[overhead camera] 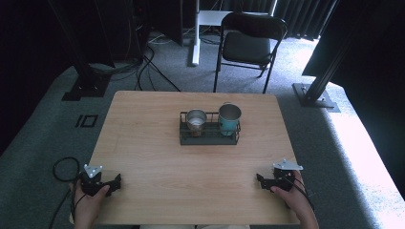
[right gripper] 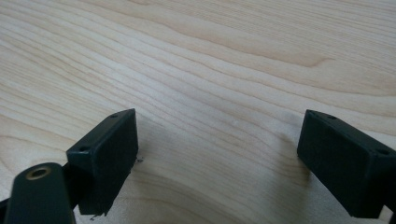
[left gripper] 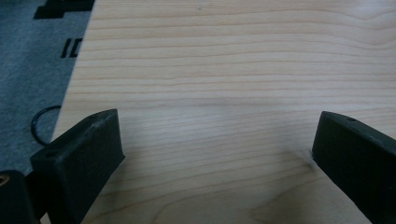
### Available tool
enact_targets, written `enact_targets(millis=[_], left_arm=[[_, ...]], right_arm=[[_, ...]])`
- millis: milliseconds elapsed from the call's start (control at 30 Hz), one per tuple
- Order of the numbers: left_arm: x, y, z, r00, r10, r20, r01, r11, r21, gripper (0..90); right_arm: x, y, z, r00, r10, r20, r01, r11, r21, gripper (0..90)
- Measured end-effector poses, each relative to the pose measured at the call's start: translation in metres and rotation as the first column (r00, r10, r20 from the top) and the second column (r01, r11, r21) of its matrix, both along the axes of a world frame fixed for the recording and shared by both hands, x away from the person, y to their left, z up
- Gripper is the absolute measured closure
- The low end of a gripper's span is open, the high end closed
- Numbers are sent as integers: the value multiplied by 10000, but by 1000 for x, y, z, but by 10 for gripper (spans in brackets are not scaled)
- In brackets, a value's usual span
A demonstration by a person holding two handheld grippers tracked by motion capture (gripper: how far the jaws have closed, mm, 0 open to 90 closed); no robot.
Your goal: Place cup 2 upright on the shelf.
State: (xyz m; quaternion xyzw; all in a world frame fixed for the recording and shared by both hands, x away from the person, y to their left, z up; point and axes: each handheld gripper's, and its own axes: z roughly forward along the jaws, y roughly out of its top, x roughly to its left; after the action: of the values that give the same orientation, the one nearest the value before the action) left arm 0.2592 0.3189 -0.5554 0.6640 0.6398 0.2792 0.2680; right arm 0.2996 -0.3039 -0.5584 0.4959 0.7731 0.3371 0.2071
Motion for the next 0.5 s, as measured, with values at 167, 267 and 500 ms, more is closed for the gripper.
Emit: enact_targets(millis=[167,267,500], left_arm=[[1,1,-1,9990,344,-295,-346,9994,-66,26],[2,0,-1,9987,356,-355,-364,9991,-219,23],[5,-4,-2,9989,346,-323,-353,9991,-230,22]], right_arm=[[0,1,0,10000,3,1,-3,10000,-58,119],[0,1,0,10000,0,-4,0,10000,-60,119],[0,1,0,10000,4,4,-4,10000,-62,119]])
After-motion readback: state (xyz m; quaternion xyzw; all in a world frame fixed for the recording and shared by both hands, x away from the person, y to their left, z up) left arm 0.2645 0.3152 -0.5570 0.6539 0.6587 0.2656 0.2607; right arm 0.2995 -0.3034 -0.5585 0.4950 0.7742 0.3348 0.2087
